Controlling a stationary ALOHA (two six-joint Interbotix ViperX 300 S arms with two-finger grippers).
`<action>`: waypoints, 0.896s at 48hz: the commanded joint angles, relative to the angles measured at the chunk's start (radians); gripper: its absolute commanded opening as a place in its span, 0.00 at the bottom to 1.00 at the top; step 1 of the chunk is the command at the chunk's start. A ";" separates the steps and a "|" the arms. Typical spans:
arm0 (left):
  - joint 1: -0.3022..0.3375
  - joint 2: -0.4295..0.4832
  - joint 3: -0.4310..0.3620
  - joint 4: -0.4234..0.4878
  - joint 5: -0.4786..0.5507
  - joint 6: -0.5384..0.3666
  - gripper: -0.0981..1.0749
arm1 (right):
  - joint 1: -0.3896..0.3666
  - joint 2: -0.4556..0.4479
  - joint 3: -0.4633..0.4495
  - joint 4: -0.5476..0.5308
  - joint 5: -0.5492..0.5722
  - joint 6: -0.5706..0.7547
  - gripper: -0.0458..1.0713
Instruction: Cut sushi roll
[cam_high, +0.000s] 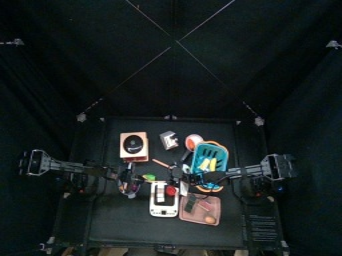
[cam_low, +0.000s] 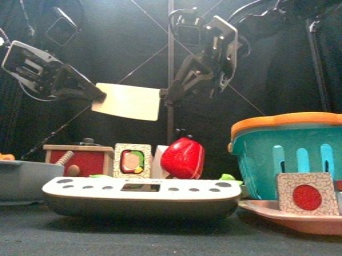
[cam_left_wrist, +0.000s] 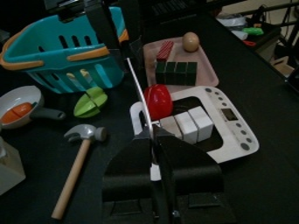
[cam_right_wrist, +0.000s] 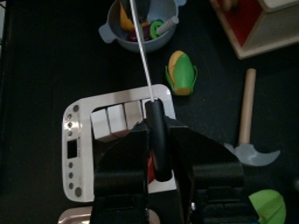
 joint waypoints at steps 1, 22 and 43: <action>-0.034 -0.002 0.002 0.003 -0.003 0.002 0.39 | 0.000 -0.044 -0.002 0.025 0.037 0.012 0.43; -0.075 0.078 0.021 -0.061 -0.005 0.000 0.39 | 0.029 -0.005 0.018 0.086 0.051 0.009 0.43; -0.086 0.192 -0.009 -0.074 -0.011 0.000 0.39 | 0.029 0.066 0.014 0.091 0.051 0.011 0.43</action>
